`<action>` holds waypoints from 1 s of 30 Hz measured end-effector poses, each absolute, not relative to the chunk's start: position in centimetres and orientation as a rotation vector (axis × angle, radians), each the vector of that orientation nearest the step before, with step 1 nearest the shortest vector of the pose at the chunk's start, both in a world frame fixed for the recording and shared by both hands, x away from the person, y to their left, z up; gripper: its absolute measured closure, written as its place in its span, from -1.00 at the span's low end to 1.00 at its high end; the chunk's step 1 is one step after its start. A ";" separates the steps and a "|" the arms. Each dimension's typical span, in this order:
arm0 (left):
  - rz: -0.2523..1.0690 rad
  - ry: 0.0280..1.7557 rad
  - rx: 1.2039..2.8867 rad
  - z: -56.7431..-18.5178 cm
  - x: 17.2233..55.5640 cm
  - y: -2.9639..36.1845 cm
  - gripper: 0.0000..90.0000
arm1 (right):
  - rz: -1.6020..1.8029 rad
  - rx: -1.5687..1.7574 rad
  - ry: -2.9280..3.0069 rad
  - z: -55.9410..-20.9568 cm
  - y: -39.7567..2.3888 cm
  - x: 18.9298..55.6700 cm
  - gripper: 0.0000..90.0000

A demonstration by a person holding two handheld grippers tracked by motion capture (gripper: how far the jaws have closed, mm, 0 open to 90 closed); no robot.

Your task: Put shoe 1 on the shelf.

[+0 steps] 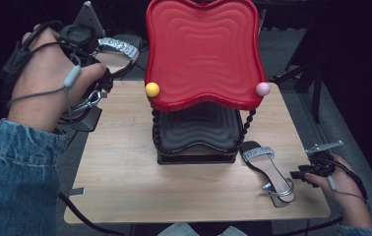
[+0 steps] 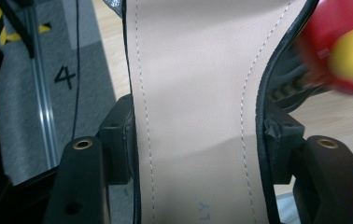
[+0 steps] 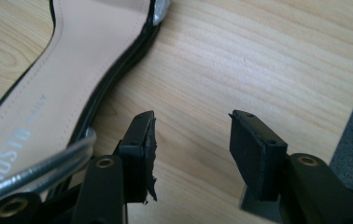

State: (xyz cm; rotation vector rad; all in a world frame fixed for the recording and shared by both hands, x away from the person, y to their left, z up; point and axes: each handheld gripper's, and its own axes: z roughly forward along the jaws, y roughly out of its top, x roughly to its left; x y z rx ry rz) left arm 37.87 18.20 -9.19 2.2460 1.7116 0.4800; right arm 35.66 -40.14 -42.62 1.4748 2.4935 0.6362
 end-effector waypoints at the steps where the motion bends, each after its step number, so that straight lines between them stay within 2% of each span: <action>1: 0.473 1.695 2.249 -8.9 38.0 17.8 -0.07 | 0.638 1.485 2.490 -42.6 -40.2 35.5 0.14; 11: 0.466 1.637 2.272 -7.1 39.2 14.1 -0.07 | 0.638 1.515 2.469 -42.5 -41.6 34.7 0.14; 23: 0.434 1.650 2.241 -6.2 42.2 9.8 -0.07 | 0.678 1.504 2.474 -42.5 -41.8 34.7 0.14; 30: 0.462 1.668 2.199 -5.8 43.4 8.2 -0.07 | 0.688 1.504 2.477 -42.6 -42.0 34.9 0.14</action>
